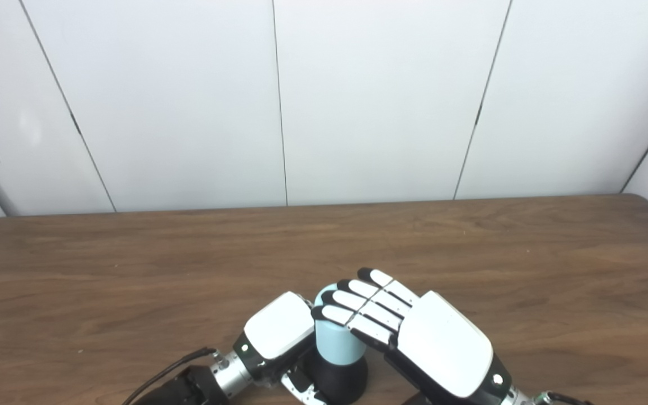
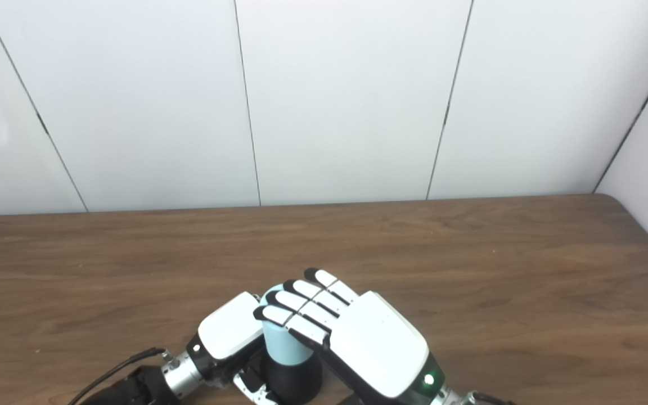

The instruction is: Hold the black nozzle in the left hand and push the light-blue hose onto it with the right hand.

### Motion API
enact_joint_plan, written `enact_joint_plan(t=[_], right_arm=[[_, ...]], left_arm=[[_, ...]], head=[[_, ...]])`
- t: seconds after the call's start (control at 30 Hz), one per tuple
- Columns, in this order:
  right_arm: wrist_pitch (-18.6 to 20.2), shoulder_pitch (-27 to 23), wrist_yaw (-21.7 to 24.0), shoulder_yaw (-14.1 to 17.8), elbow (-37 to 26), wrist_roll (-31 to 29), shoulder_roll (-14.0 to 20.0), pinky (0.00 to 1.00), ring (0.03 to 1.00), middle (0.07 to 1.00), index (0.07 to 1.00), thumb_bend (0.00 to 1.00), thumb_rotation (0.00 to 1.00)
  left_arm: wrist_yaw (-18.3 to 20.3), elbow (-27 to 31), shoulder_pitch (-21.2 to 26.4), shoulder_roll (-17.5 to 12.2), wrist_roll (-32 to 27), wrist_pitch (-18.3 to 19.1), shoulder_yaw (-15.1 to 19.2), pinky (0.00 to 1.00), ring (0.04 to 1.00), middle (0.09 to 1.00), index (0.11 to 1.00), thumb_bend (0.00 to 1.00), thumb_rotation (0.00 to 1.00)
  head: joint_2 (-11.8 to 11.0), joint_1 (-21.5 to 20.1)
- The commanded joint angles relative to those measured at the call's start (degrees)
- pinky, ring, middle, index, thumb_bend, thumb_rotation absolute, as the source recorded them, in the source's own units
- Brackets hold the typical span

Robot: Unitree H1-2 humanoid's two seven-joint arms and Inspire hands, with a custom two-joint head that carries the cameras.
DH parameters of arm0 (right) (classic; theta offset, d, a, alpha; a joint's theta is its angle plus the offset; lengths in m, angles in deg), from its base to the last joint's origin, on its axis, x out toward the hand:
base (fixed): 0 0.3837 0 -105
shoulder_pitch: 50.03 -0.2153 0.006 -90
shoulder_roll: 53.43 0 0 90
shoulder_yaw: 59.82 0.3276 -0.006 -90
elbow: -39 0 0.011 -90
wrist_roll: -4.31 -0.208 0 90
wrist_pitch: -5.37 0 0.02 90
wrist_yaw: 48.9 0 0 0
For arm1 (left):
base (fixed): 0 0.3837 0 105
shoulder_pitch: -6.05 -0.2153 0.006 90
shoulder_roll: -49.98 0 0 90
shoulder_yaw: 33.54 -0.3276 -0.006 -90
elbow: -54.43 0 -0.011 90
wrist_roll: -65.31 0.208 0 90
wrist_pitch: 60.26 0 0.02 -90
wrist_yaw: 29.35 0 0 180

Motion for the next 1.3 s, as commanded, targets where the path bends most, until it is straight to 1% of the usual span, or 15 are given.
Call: enact_joint_plan(t=[0.0,0.03,0.07,0.17,0.2,0.23,0.4,0.5,0.6,0.8,0.9,1.03,1.07,1.13,1.27], right_arm=[[0.32,1.10,5.19,-1.20,0.41,3.23,1.49,0.89,0.868,0.878,0.835,0.93,0.88],[0.37,1.38,6.02,-1.50,0.60,4.65,1.60,0.91,0.892,0.905,0.858,0.92,0.93],[0.45,1.56,6.55,-1.73,0.72,5.63,1.68,0.92,0.904,0.917,0.870,0.91,0.96],[0.88,2.44,7.08,-2.49,1.83,7.97,1.50,0.93,0.940,0.949,0.914,0.87,0.99],[1.00,2.67,7.04,-2.65,2.15,8.76,1.41,0.94,0.946,0.954,0.921,0.87,0.99],[1.05,2.84,6.78,-2.76,2.54,9.34,1.40,0.98,0.983,0.984,0.955,0.84,1.00],[0.97,3.59,4.19,-2.97,4.64,10.72,1.43,1.00,1.000,0.999,0.979,0.81,0.98],[1.07,3.81,3.32,-3.10,5.17,10.92,1.57,1.00,1.000,1.000,0.982,0.80,0.99],[1.27,3.86,3.49,-3.24,5.34,10.94,1.73,0.99,1.000,1.000,0.986,0.80,0.99],[1.42,4.18,3.61,-3.49,5.29,10.71,1.81,1.00,1.000,1.000,0.989,0.79,0.98],[1.38,4.43,3.43,-3.63,5.20,10.78,1.83,0.99,1.000,1.000,0.991,0.80,0.99],[1.40,4.47,3.46,-3.60,4.72,10.18,1.79,0.99,1.000,1.000,0.981,0.80,0.98],[1.32,4.53,2.89,-3.52,4.74,9.80,1.71,0.99,1.000,1.000,0.979,0.80,0.97],[1.34,4.67,1.66,-3.28,4.84,8.85,1.35,0.95,0.980,0.980,0.956,0.80,0.92],[0.59,4.63,-1.40,-3.20,5.22,7.53,1.30,0.90,0.946,0.957,0.917,0.79,0.90]], left_arm=[[2.37,-2.68,-6.11,1.18,2.30,0.41,-3.14,0.10,0.151,0.471,0.477,0.52,0.00],[2.05,-2.69,-6.10,1.14,2.31,0.39,-3.23,0.10,0.149,0.471,0.477,0.53,0.00],[1.82,-2.69,-6.09,1.11,2.30,0.38,-3.29,0.10,0.148,0.471,0.477,0.53,0.00],[2.29,-2.54,-6.14,1.05,2.25,0.39,-3.14,0.10,0.152,0.471,0.478,0.52,0.00],[2.27,-2.58,-6.12,1.02,2.16,0.38,-3.18,0.10,0.154,0.471,0.478,0.52,0.00],[2.31,-2.61,-6.12,1.01,2.21,0.39,-3.17,0.10,0.153,0.471,0.477,0.52,0.00],[2.26,-2.53,-6.19,0.96,2.15,0.38,-3.14,0.10,0.153,0.471,0.478,0.52,0.00],[2.24,-2.55,-6.25,1.02,2.18,0.38,-3.08,0.10,0.155,0.471,0.479,0.52,0.00],[1.99,-2.74,-6.26,1.08,2.07,0.37,-3.13,0.10,0.153,0.471,0.478,0.52,0.00],[2.77,-2.30,-6.37,1.00,1.86,0.39,-2.83,0.10,0.155,0.471,0.479,0.52,0.00],[2.19,-2.62,-6.25,0.96,1.84,0.36,-3.08,0.10,0.154,0.471,0.477,0.52,0.00],[2.37,-2.77,-6.11,0.90,1.55,0.35,-3.23,0.10,0.152,0.471,0.479,0.52,0.00],[2.46,-2.73,-6.10,0.87,1.76,0.36,-3.23,0.10,0.152,0.471,0.479,0.52,0.00],[2.46,-2.78,-6.08,0.88,1.86,0.36,-3.23,0.10,0.154,0.471,0.479,0.52,0.00],[3.09,-2.62,-6.14,0.89,1.57,0.37,-3.08,0.11,0.158,0.471,0.479,0.52,0.00]], head=[[-0.04,-0.04],[-0.02,-0.08],[-0.01,-0.10],[0.02,-0.03],[-0.04,-0.04],[-0.05,-0.05],[-0.03,0.01],[-0.02,0.03],[0.00,0.07],[0.03,-0.06],[0.03,-0.08],[-0.05,-0.09],[-0.05,-0.09],[-0.09,-0.11],[-0.01,-0.14]])
